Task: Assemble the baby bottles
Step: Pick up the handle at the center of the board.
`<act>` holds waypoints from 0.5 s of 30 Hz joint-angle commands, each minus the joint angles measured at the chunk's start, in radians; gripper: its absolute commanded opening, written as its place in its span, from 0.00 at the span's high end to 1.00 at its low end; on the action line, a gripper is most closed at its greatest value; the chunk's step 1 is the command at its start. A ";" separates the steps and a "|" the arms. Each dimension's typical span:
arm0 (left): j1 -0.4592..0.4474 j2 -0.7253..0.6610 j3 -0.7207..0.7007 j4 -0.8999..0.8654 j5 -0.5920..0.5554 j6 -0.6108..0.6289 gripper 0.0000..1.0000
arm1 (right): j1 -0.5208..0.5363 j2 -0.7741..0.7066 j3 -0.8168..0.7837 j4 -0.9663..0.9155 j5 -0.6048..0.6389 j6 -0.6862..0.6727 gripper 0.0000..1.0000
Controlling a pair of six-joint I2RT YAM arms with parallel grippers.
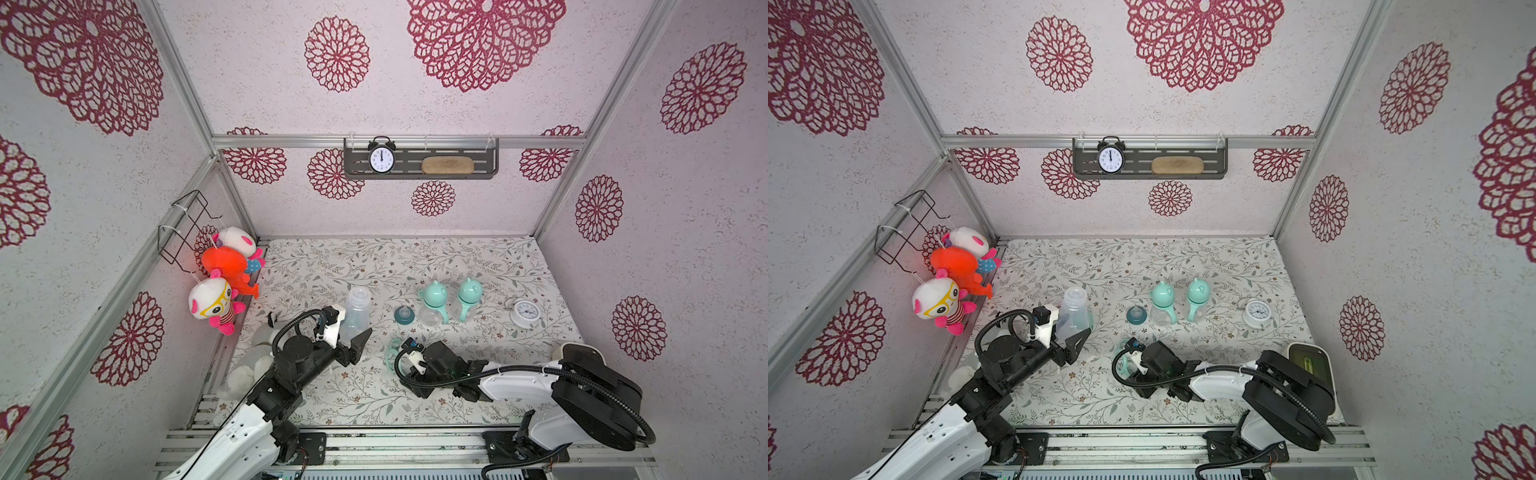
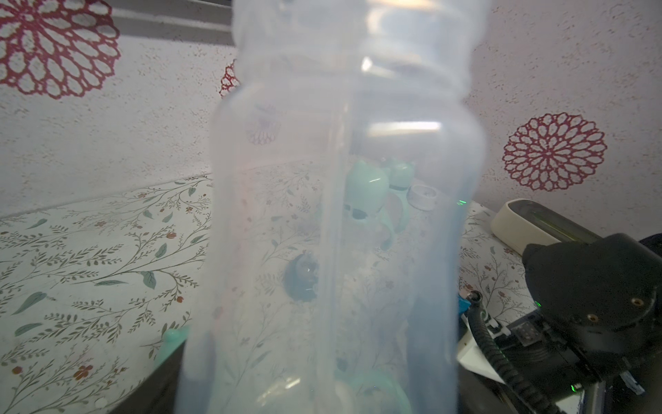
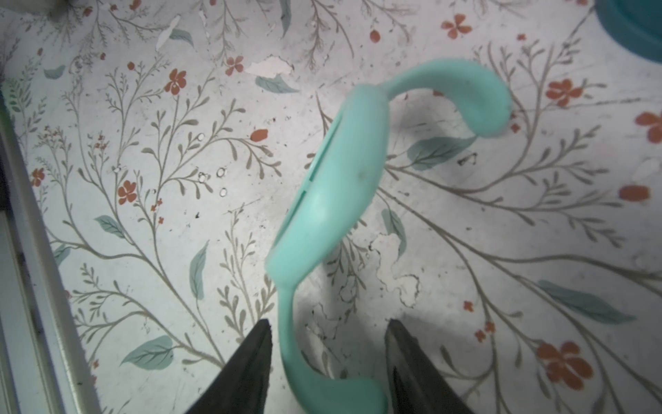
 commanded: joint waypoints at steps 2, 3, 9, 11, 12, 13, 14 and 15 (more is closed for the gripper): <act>0.006 0.004 0.032 0.047 0.010 0.010 1.00 | 0.018 0.032 0.010 0.007 -0.025 0.006 0.58; 0.006 0.002 0.034 0.046 0.010 0.010 1.00 | 0.022 0.041 0.015 0.008 -0.024 0.006 0.59; 0.006 -0.002 0.033 0.040 0.007 0.010 1.00 | 0.031 0.087 0.047 0.009 -0.012 -0.002 0.62; 0.006 -0.009 0.033 0.034 0.007 0.010 1.00 | 0.031 0.096 0.055 0.008 -0.012 -0.003 0.64; 0.006 -0.012 0.034 0.030 0.005 0.010 1.00 | 0.031 0.098 0.058 0.010 -0.012 -0.005 0.65; 0.007 -0.017 0.031 0.029 0.004 0.010 1.00 | 0.031 0.099 0.061 0.009 -0.012 -0.006 0.66; 0.007 -0.022 0.029 0.029 0.002 0.010 1.00 | 0.032 0.102 0.066 0.007 -0.013 -0.007 0.68; 0.006 -0.027 0.028 0.025 0.002 0.010 1.00 | 0.032 0.102 0.069 0.005 -0.012 -0.008 0.69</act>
